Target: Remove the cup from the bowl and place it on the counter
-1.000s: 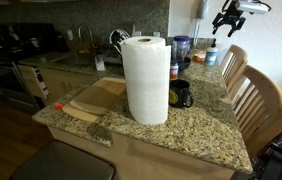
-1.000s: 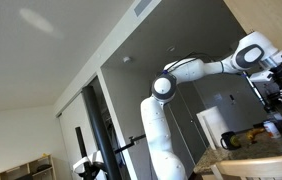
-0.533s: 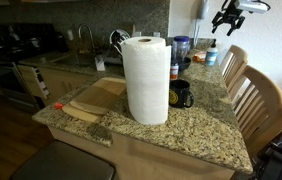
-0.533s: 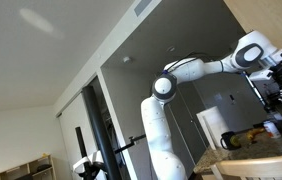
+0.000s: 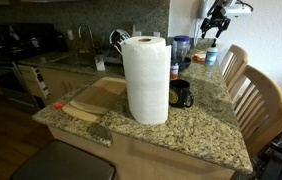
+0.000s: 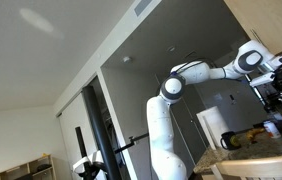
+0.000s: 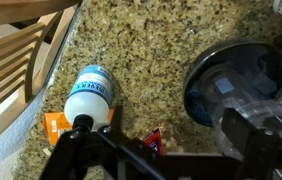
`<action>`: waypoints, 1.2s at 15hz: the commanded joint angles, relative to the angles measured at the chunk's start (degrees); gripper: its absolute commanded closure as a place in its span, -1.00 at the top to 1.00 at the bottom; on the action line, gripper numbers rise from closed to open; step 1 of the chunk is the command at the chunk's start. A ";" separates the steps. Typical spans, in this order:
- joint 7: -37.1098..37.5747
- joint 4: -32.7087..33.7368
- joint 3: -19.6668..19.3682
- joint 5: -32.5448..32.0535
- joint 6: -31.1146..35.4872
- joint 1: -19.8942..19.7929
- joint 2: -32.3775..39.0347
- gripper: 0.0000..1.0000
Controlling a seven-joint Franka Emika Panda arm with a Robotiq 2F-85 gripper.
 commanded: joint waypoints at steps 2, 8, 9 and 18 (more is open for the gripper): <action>-0.72 0.38 0.20 -1.30 -0.21 -0.34 1.54 1.00; 1.76 2.25 1.09 1.19 4.10 0.68 1.79 1.00; 3.46 2.79 1.21 0.13 5.59 1.37 2.44 1.00; 8.50 2.87 1.30 -2.75 7.02 3.54 2.91 1.00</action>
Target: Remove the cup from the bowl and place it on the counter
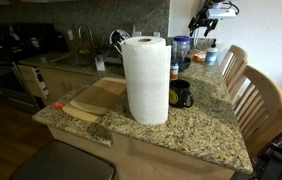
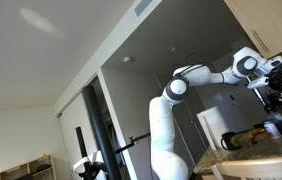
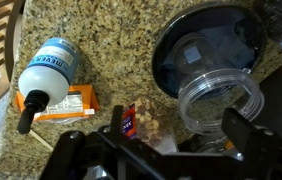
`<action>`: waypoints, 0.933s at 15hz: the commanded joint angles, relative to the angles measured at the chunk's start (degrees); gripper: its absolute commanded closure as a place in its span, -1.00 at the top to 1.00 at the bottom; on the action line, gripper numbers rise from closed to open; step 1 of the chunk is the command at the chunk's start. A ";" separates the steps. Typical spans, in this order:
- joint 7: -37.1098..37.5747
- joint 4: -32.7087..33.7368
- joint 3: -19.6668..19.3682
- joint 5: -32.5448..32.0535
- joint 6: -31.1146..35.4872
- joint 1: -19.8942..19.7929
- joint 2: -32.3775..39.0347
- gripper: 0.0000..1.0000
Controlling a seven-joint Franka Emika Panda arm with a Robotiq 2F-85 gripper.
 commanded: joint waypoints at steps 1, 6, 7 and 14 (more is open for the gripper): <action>0.21 -0.29 0.23 -0.42 0.45 -0.19 -0.26 1.00; 6.03 12.68 0.61 -2.33 -8.43 2.39 10.85 1.00; 8.17 15.52 0.57 -2.78 -10.62 3.26 13.19 1.00; 9.14 16.72 0.79 -2.02 -10.59 4.14 14.07 1.00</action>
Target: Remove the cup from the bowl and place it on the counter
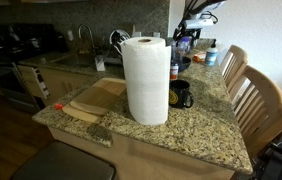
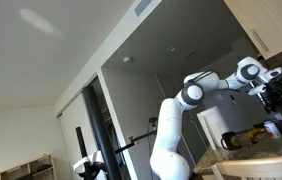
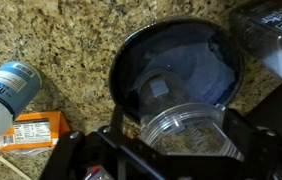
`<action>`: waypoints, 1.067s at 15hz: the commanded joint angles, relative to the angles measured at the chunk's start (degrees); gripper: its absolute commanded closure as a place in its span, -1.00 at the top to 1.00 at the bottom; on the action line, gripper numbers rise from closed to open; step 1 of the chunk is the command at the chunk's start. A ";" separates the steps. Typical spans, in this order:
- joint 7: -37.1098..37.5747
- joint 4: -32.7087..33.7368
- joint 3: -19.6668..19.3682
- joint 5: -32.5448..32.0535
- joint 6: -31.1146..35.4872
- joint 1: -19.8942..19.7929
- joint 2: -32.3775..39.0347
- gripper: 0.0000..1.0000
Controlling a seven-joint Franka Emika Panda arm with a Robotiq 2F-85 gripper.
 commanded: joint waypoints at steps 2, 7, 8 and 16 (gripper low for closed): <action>0.04 0.35 0.32 -0.20 -0.41 -0.40 0.06 1.00; 12.98 2.02 -2.06 -0.74 3.65 1.22 1.36 1.00; 13.32 -0.68 -2.82 0.10 5.56 -0.95 -0.46 1.00; 2.72 0.23 0.84 4.33 -1.07 -3.95 0.58 1.00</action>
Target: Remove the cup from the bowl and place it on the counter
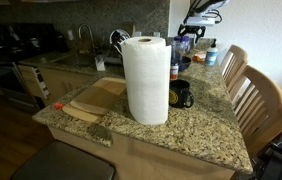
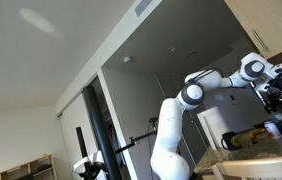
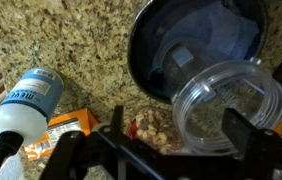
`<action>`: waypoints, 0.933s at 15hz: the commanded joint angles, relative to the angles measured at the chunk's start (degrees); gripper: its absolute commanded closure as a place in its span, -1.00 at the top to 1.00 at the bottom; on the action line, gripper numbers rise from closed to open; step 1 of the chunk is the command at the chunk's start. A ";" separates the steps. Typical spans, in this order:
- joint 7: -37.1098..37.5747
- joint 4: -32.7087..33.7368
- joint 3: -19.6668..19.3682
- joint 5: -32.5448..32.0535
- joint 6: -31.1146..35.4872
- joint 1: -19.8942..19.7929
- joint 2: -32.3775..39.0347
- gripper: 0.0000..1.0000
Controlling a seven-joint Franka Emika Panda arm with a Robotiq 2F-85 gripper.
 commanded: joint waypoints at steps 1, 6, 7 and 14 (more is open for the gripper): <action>-10.03 -0.82 3.79 5.13 -4.40 -3.34 0.75 1.00; -10.71 -0.24 3.06 5.77 -5.91 -2.99 1.66 1.00; -10.60 -0.15 3.06 5.76 -5.84 -2.94 1.61 1.00; -8.73 -0.23 2.19 4.12 -3.77 -2.06 1.44 1.00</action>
